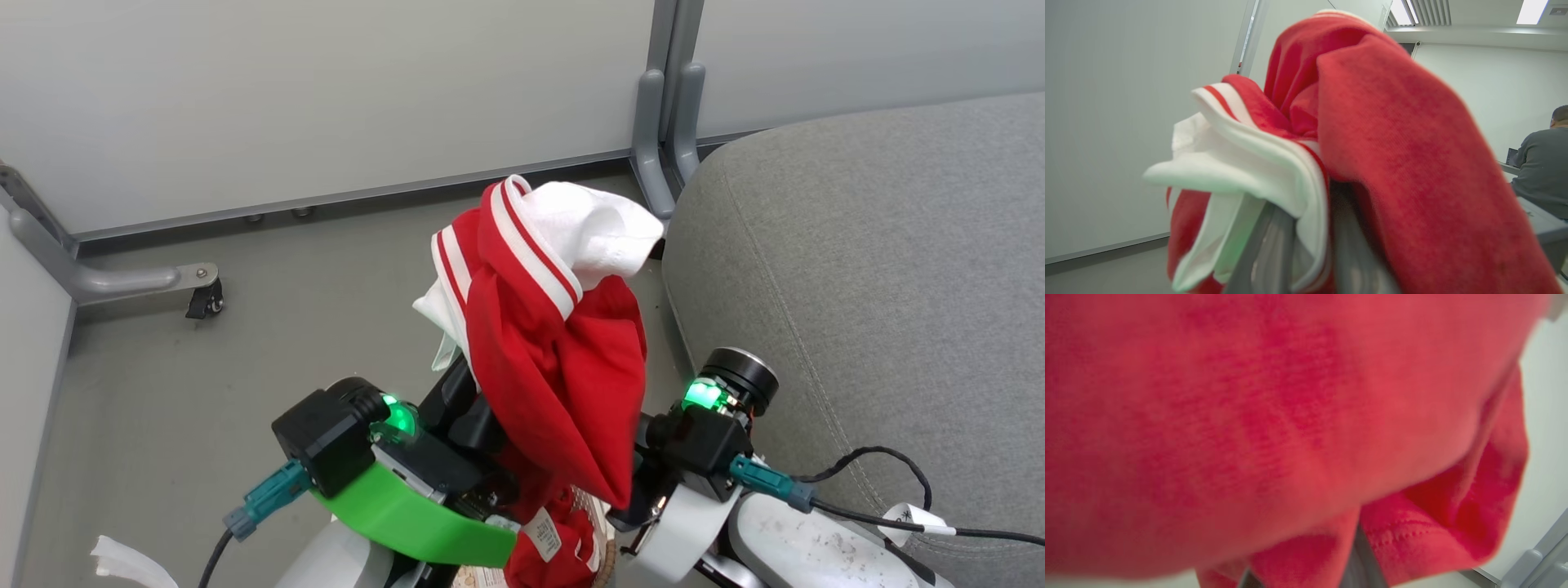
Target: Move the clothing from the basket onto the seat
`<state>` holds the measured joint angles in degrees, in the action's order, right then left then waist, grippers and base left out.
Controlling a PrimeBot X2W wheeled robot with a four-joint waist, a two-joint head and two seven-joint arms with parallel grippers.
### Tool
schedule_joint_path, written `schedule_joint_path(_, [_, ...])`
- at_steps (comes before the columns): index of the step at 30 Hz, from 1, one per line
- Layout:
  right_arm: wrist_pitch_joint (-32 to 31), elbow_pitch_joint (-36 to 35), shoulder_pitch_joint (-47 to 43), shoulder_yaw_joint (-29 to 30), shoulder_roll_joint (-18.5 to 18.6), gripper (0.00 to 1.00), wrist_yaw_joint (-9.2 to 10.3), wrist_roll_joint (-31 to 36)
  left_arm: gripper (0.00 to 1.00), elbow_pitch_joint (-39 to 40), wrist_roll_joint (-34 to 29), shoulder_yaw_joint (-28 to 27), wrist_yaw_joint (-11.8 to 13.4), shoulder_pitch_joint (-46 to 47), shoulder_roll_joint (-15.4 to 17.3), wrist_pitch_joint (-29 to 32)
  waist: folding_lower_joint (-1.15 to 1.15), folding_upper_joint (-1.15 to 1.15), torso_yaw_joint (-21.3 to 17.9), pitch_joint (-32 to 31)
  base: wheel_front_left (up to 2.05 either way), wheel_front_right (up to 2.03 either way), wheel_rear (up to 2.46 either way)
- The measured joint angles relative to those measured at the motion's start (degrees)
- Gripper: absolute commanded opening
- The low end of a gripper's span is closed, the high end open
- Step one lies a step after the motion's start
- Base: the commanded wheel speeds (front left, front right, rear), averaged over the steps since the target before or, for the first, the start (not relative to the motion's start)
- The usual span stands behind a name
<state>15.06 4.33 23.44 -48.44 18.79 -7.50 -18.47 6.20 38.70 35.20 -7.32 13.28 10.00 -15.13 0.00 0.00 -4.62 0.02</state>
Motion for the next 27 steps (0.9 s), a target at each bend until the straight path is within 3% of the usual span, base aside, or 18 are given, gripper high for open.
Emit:
schedule_joint_path(11, [0.0,-0.2,-1.4,2.1,0.0,0.0,0.0,0.0,0.0,-0.1,-0.1,0.0,0.0,-0.4,0.0,0.0,0.0,0.0,0.0,-0.5,0.0,0.0,0.0])
schedule_joint_path(12, [0.0,-0.3,-1.8,2.6,-0.1,0.0,0.0,0.0,0.37,-0.2,-0.3,0.0,0.0,-0.4,0.0,0.0,0.0,0.0,0.0,-0.6,0.0,0.0,0.0])
schedule_joint_path(13, [0.0,-0.3,-2.1,3.0,-0.2,0.0,0.0,0.0,0.81,-0.4,-0.5,-0.1,0.0,-0.5,0.0,0.0,0.0,0.0,0.0,-0.6,0.0,0.0,0.0])
schedule_joint_path(14, [0.0,-0.3,-2.3,3.5,-0.3,0.0,0.0,0.0,1.0,-0.5,-0.5,-0.2,0.0,-0.6,0.0,0.0,0.0,0.0,0.1,-0.7,0.0,0.0,0.0])
schedule_joint_path(27, [0.0,-1.6,-5.4,13.1,-1.5,0.0,0.0,1.3,1.0,-5.0,-3.0,-1.9,0.0,-1.7,1.1,0.0,0.0,0.0,0.4,-0.9,0.0,0.0,0.0])
